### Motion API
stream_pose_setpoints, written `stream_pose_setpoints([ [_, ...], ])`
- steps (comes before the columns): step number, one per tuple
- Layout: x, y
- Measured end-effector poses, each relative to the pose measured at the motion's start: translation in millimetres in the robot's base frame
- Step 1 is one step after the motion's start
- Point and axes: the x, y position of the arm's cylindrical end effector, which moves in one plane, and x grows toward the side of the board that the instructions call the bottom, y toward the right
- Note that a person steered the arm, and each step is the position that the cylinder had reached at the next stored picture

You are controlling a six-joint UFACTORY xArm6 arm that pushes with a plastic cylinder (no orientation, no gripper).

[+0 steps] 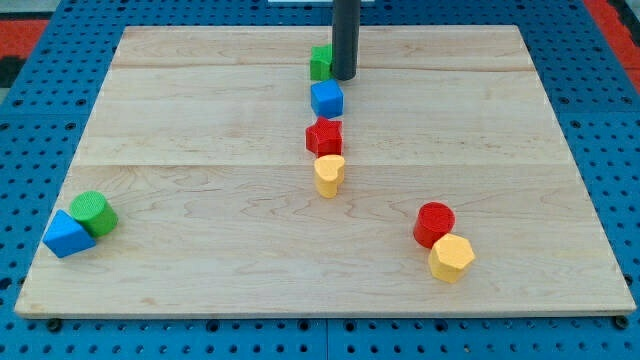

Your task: Place the red circle below the yellow heart

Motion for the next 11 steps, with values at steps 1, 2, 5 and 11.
stream_pose_setpoints([
  [1,17,42],
  [2,40,85],
  [5,107,69],
  [11,275,72],
])
